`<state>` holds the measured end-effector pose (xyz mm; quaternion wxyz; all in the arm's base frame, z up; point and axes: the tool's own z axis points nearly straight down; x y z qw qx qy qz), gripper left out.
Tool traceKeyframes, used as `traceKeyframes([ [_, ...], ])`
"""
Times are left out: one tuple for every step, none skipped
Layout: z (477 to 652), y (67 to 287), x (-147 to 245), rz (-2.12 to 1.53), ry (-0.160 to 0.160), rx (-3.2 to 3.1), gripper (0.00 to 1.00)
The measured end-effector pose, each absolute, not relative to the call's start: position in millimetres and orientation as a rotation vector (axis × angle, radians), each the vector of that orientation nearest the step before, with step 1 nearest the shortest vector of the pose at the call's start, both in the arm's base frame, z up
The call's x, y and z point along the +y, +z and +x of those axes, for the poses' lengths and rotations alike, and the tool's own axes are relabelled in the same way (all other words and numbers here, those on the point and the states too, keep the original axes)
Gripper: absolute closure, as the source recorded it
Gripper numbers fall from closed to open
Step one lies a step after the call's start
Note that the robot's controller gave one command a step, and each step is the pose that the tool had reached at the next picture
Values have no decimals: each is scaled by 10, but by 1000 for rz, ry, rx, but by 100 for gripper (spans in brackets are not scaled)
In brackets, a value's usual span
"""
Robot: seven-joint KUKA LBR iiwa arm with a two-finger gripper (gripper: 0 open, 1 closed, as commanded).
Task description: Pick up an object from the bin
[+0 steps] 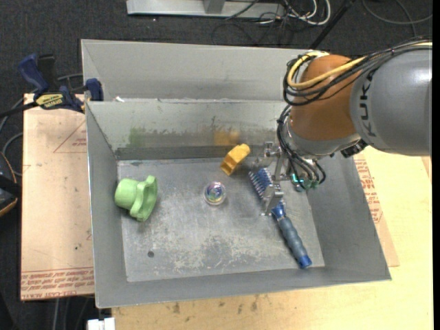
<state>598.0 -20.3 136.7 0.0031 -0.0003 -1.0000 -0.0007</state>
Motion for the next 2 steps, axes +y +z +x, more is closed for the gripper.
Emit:
traceKeyframes([
  [6401, 757, -465, 117, -2, -3147, 0],
  [6348, 748, -1095, 367, -12, -3134, 0],
])
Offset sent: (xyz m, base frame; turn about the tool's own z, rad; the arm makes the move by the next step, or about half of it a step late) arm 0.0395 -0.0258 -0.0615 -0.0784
